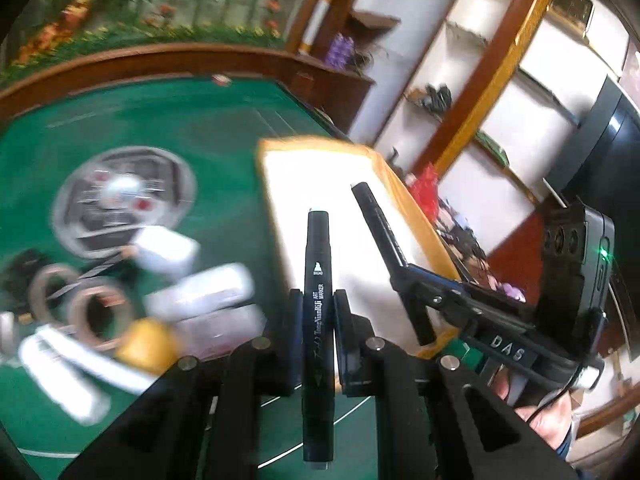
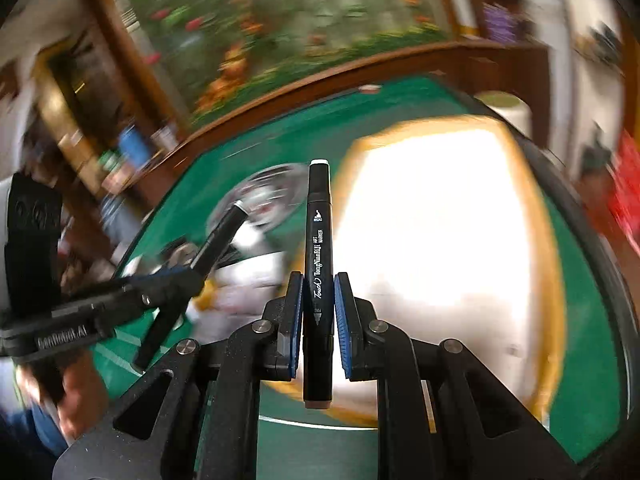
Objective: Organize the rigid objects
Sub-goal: 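Carry both black markers over to the white yellow-rimmed tray, then lower the markers into the tray and open both grippers, then move both grippers back to the clutter toward the white bottle and PAINT marker, then grasp the white medicine bottle with the left gripper while the right grasps the white PAINT marker, then carry the white bottle and the PAINT marker over to the tray, then lower the bottle and marker into the tray and open both grippers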
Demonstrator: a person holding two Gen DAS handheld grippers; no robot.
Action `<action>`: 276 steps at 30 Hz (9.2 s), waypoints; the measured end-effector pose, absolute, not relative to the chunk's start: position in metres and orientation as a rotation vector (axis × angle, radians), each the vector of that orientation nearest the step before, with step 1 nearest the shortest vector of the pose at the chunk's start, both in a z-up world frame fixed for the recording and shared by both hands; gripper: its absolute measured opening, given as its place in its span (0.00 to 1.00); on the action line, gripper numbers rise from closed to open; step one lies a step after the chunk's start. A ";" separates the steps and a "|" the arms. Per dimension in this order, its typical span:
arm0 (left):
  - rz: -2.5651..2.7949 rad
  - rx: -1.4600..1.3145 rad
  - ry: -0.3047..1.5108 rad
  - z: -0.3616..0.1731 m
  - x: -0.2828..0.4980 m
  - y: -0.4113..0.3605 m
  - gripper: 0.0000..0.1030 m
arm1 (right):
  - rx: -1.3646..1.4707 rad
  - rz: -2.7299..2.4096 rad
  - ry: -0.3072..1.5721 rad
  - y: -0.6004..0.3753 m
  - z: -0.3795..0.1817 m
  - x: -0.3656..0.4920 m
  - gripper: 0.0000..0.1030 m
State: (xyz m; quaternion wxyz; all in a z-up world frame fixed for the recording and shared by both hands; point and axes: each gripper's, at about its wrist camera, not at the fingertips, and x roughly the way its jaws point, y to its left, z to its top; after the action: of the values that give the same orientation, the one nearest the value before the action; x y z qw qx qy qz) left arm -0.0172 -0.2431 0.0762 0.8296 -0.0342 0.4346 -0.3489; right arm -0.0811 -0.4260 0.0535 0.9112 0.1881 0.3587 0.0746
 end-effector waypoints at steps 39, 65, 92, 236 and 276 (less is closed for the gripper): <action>-0.716 0.070 0.893 0.028 -0.004 -0.325 0.14 | 0.273 -0.050 0.880 -0.454 0.023 -0.063 0.14; -0.797 -0.140 0.885 0.050 -0.013 -0.287 0.58 | 0.349 -0.035 0.793 -0.454 0.029 -0.096 0.14; -0.307 -0.389 0.930 0.015 -0.029 -0.007 0.58 | 0.255 0.674 0.968 -0.208 0.037 -0.020 0.32; -0.711 0.044 0.905 0.042 -0.005 -0.311 0.33 | 0.352 -0.025 0.733 -0.461 0.034 -0.072 0.13; -0.783 0.005 0.905 0.034 -0.005 -0.302 0.48 | 0.313 -0.185 0.827 -0.439 0.018 -0.072 0.14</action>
State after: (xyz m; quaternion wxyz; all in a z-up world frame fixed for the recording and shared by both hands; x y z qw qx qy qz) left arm -0.0046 -0.3020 0.0344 0.8263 0.0021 0.4260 -0.3685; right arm -0.0719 -0.4395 0.0185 0.8997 0.1514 0.3995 -0.0892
